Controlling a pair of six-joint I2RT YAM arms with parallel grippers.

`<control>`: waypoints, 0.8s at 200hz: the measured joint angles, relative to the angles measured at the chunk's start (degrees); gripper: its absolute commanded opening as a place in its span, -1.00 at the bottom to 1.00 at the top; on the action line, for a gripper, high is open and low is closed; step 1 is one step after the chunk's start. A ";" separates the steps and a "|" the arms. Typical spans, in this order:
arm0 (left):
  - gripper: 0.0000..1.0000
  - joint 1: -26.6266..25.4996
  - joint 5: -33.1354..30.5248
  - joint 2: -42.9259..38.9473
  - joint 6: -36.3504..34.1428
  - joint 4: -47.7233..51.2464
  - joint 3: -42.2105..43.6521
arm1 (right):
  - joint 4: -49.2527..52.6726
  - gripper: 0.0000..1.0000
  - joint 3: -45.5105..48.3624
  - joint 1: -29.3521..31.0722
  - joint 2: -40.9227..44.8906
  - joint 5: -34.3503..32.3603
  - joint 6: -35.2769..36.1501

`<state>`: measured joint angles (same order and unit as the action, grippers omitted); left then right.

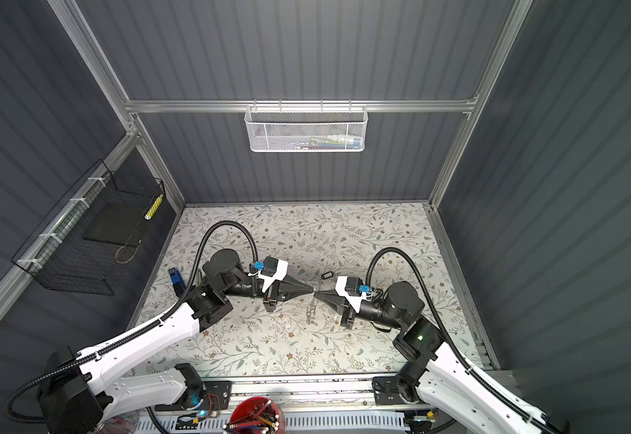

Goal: Put the keys on the keyring

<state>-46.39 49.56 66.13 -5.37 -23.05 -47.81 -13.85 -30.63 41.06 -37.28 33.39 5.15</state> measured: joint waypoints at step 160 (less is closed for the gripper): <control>-0.28 -3.58 -19.21 -1.18 -30.53 40.94 -15.78 | 27.93 -1.00 -10.01 -0.02 -3.15 -3.17 9.18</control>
<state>-49.98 30.35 64.95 -35.90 17.89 -63.59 14.09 -40.64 41.04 -40.42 30.22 14.33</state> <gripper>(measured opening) 0.362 0.047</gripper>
